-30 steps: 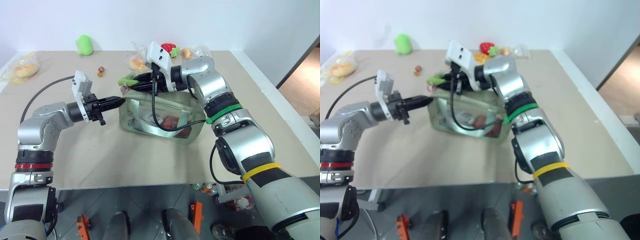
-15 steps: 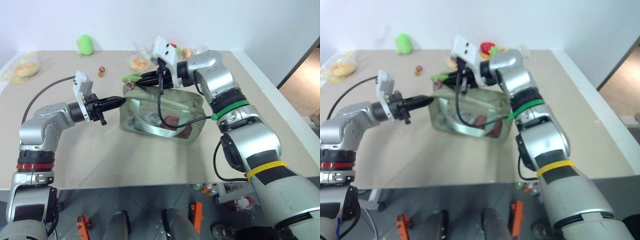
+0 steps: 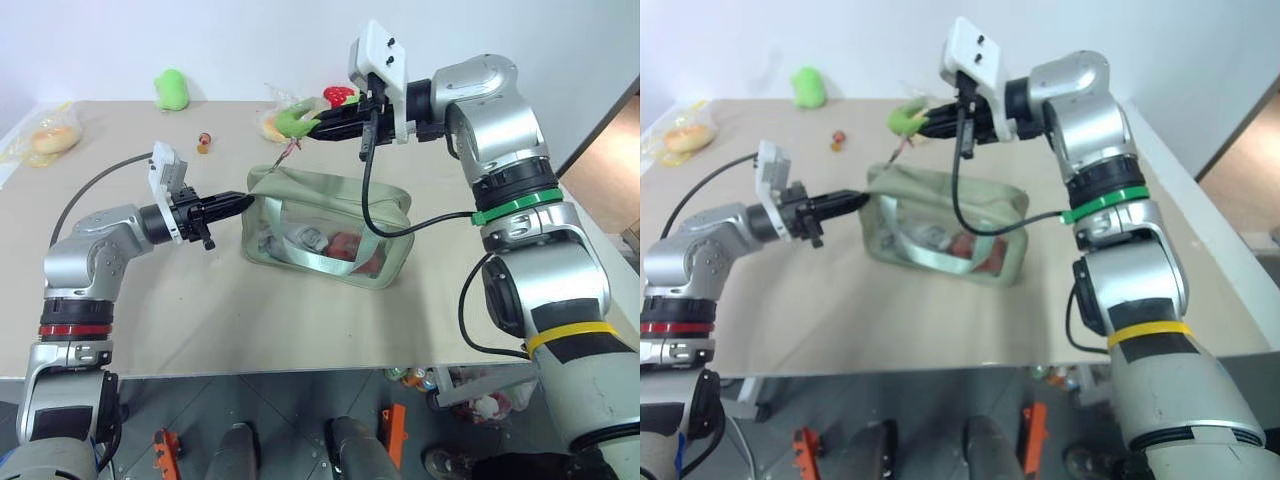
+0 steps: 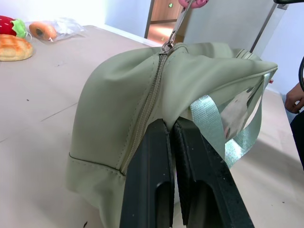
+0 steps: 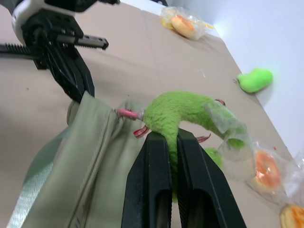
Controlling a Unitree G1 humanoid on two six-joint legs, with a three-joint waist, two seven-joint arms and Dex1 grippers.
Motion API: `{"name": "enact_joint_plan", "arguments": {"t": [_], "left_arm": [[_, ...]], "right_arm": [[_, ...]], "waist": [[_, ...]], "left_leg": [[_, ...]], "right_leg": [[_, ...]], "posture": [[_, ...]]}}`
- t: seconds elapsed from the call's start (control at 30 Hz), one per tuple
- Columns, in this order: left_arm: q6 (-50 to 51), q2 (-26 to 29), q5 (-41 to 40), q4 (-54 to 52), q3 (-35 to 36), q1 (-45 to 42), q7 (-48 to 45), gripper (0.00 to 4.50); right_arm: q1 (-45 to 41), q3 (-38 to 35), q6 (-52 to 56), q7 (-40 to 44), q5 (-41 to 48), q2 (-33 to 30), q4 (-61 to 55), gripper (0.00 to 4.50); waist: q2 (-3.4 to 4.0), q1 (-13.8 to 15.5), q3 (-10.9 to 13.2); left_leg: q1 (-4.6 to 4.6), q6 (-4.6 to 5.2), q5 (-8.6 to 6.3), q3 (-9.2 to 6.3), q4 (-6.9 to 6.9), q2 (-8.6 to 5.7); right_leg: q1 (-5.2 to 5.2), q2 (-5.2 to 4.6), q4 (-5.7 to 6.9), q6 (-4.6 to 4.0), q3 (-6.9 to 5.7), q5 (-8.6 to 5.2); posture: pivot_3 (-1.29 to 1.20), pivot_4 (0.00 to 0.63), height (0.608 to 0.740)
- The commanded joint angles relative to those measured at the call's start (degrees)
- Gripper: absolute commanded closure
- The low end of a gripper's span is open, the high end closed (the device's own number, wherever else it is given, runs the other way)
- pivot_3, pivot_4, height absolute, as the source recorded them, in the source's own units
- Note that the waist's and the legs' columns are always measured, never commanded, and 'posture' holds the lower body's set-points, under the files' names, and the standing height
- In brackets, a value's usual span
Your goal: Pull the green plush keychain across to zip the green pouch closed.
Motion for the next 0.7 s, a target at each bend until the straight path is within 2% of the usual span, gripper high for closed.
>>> {"name": "enact_joint_plan", "arguments": {"t": [0.03,0.13,0.37,0.47,0.57,0.7], "left_arm": [[0.1,0.0,0.5,0.3,-0.6,-0.4,-0.6,4.50],[0.2,0.0,0.5,0.4,-0.6,-0.5,-0.4,4.50],[0.6,0.3,0.1,-0.8,-0.1,0.6,0.1,4.50],[0.7,0.4,0.0,-1.1,0.0,0.9,0.2,4.50],[0.7,0.4,-0.1,-1.3,0.2,1.0,0.5,4.50],[0.8,0.4,-0.1,-1.6,0.3,1.1,0.7,4.50]], "right_arm": [[-1.1,0.2,0.8,-3.8,-1.1,1.6,-5.9,4.45],[-0.8,1.1,1.1,-3.6,-1.1,2.7,-9.4,4.45],[-4.2,0.4,-0.4,-3.0,-1.7,0.0,-6.4,4.45],[-3.7,0.8,-1.3,-0.6,-1.9,-2.5,-7.1,4.45],[-1.7,1.3,-3.8,2.6,-2.3,-5.8,-9.0,4.45],[-0.1,1.1,-4.9,2.9,-3.2,-8.6,-9.7,4.45]], "waist": [[0.00,-0.1,0.0],[0.00,0.0,0.0],[-0.01,0.1,0.0],[0.00,0.1,0.0],[0.00,0.1,0.0],[0.00,0.1,0.0]], "left_leg": [[0.00,0.00,0.00,-0.01,-0.01,0.01],[0.01,0.00,0.00,-0.02,-0.02,0.01],[-0.03,0.00,0.00,0.00,0.04,-0.01],[-0.02,0.00,0.00,-0.02,0.02,0.00],[-0.03,0.00,0.00,-0.03,0.00,0.00],[-0.04,-0.02,-0.02,-0.02,-0.01,0.00]], "right_leg": [[0.00,0.00,0.00,-0.01,-0.02,0.00],[-0.01,0.01,0.01,-0.01,-0.02,-0.01],[0.03,-0.03,-0.02,-0.02,-0.03,-0.01],[0.01,-0.03,0.00,-0.23,-0.06,-0.13],[0.01,-0.02,-0.01,-0.09,-0.08,-0.08],[0.01,-0.03,-0.01,-0.03,-0.07,-0.11]], "posture": [[0.00,0.150,0.740],[0.00,0.150,0.740],[0.00,0.150,0.740],[0.00,0.150,0.740],[0.00,0.150,0.740],[0.00,0.150,0.740]]}}
